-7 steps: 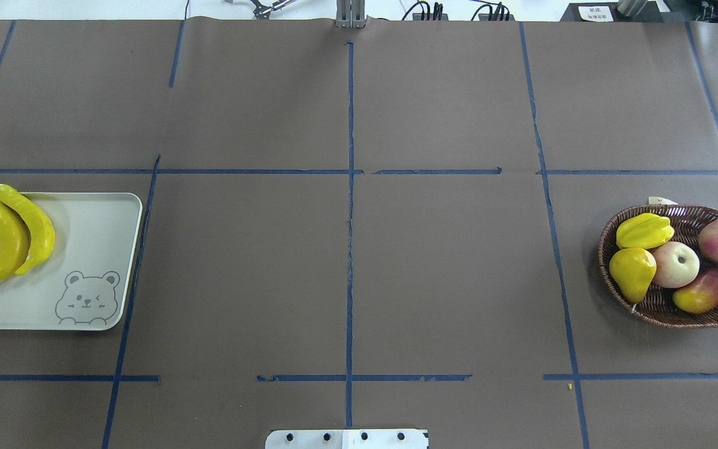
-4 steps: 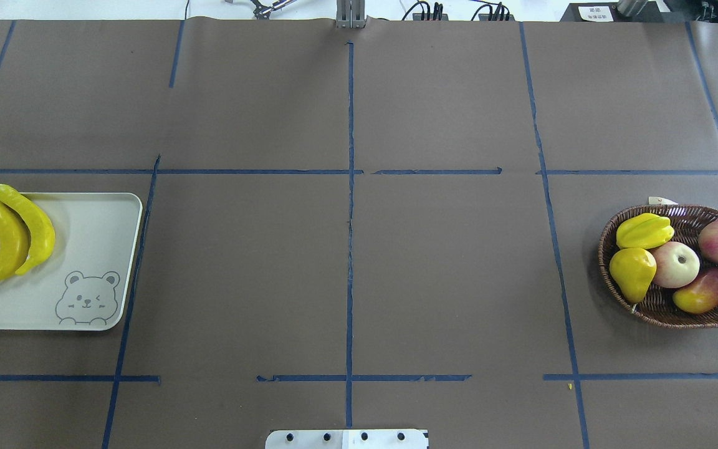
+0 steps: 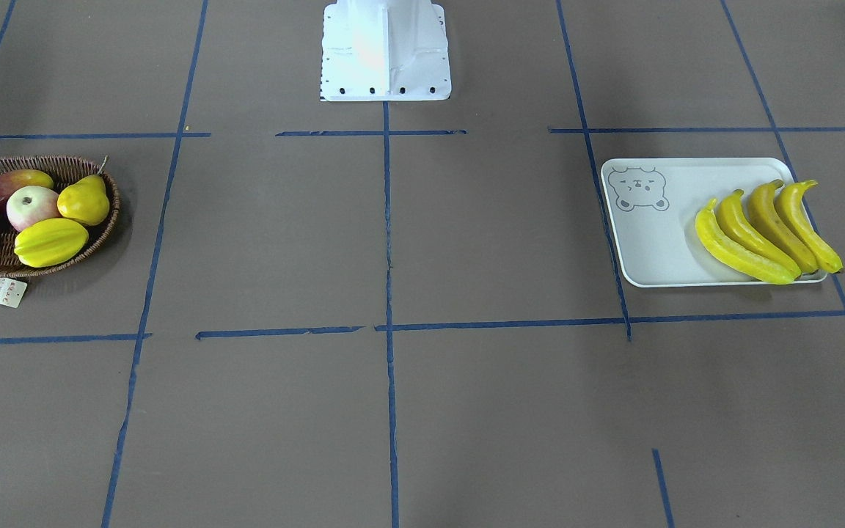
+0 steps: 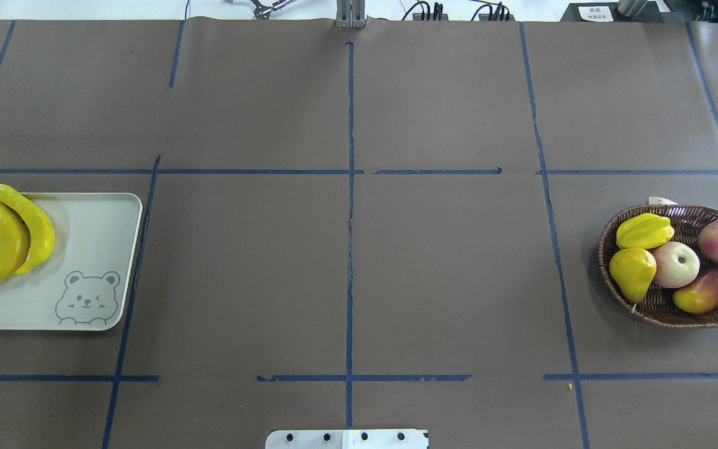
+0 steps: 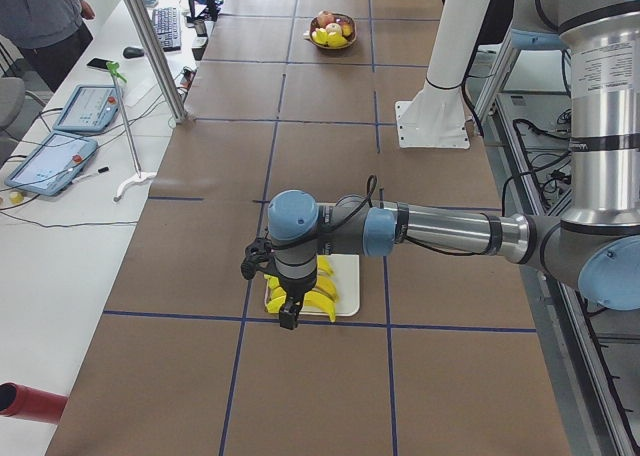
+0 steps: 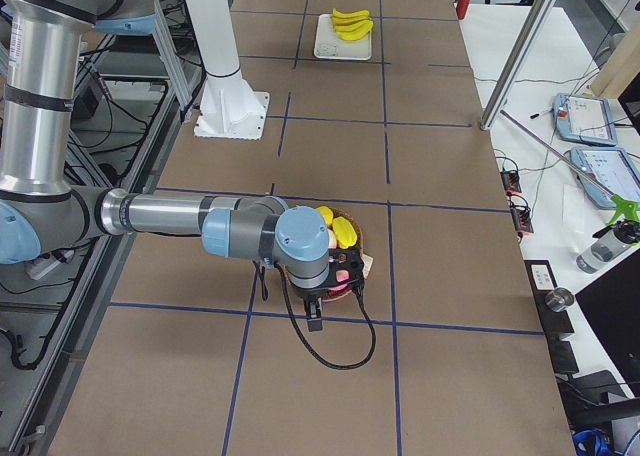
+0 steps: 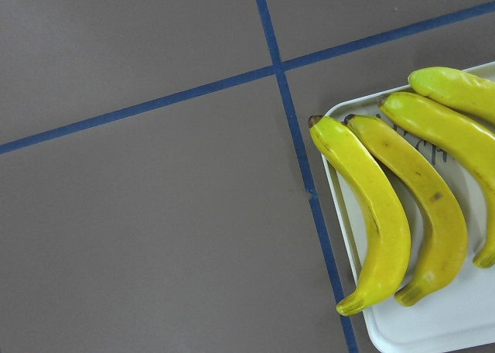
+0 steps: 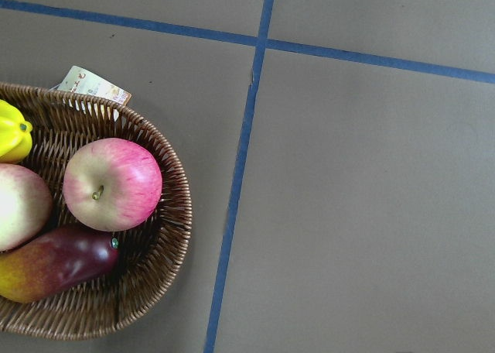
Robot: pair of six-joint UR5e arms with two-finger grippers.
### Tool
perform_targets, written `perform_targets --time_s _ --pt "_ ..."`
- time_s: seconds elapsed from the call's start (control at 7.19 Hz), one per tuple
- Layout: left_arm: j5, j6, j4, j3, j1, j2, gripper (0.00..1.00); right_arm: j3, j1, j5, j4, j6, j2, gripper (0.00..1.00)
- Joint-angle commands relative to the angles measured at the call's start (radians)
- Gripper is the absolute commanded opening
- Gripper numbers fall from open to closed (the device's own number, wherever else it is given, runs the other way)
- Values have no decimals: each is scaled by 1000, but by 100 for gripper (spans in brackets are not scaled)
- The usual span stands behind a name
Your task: Transfer all bananas from basket to plate
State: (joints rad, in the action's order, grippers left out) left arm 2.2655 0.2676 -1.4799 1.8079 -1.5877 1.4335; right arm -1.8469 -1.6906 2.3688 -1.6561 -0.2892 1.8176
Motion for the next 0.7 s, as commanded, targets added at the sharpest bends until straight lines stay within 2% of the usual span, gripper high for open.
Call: perform_targets --time_s 0.0,0.56 --pt "0 1 0 -1 0 -5 100 0 0 1 3 8 0 99" --pt "0 -1 0 -7 0 -7 100 0 2 1 3 7 0 99"
